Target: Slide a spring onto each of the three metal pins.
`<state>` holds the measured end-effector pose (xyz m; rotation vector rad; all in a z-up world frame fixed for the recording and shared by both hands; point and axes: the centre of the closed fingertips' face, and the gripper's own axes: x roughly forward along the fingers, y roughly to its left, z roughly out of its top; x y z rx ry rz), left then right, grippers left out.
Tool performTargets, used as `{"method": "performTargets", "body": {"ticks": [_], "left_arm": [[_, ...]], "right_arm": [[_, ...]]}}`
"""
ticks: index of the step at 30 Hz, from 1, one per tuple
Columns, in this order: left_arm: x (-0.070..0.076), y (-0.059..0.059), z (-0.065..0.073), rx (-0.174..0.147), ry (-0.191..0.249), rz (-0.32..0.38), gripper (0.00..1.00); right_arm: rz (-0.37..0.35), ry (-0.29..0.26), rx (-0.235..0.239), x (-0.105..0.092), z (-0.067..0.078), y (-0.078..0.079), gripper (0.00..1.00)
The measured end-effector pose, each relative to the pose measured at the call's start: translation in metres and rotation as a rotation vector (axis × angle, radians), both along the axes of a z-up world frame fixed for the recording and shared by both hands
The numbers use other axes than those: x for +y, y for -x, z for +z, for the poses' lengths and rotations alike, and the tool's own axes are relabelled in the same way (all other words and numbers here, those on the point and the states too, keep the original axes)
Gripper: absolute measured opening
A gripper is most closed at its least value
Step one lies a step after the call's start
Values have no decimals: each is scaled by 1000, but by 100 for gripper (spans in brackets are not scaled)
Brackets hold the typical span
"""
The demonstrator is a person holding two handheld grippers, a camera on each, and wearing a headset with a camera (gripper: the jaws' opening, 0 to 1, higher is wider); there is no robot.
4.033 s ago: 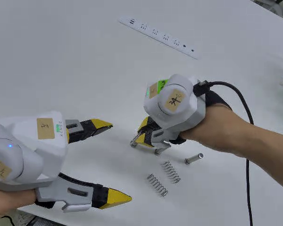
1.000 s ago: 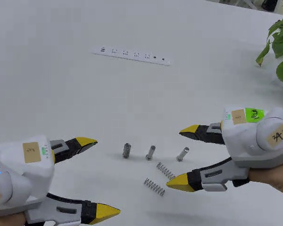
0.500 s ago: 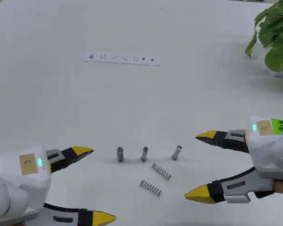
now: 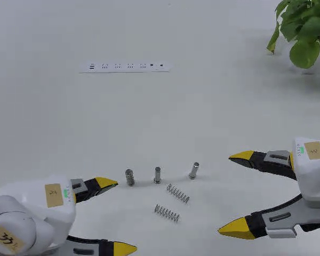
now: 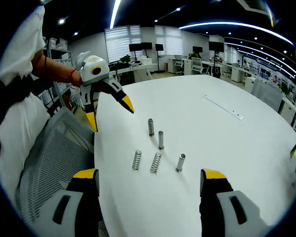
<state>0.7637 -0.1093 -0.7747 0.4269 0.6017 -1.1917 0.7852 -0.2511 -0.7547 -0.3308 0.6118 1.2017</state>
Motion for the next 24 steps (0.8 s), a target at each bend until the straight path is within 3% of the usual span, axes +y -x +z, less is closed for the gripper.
{"method": "performTargets", "body": {"ticks": [5,7,10,11,19,24], "left_arm": [[-21,-2,-13,13,-13,-76,54],[-27,-5,-23,-2,-59,-121,49],[-38,-9,-33,-3,-68,-143,41],[-41,-10,-38,-13,-92,-166,39],[-48,-17,-61,-38,-162,-235,27],[-51,-19,-73,-33,-186,-255,24]], "right_arm": [[-16,0,7,-6,-3,1,85],[-19,2,12,-8,-5,2,85],[-24,2,18,-9,-7,3,85],[-25,3,19,-9,-7,4,85],[-42,0,25,-15,-9,4,85],[-45,0,30,-17,-11,5,85]]}}
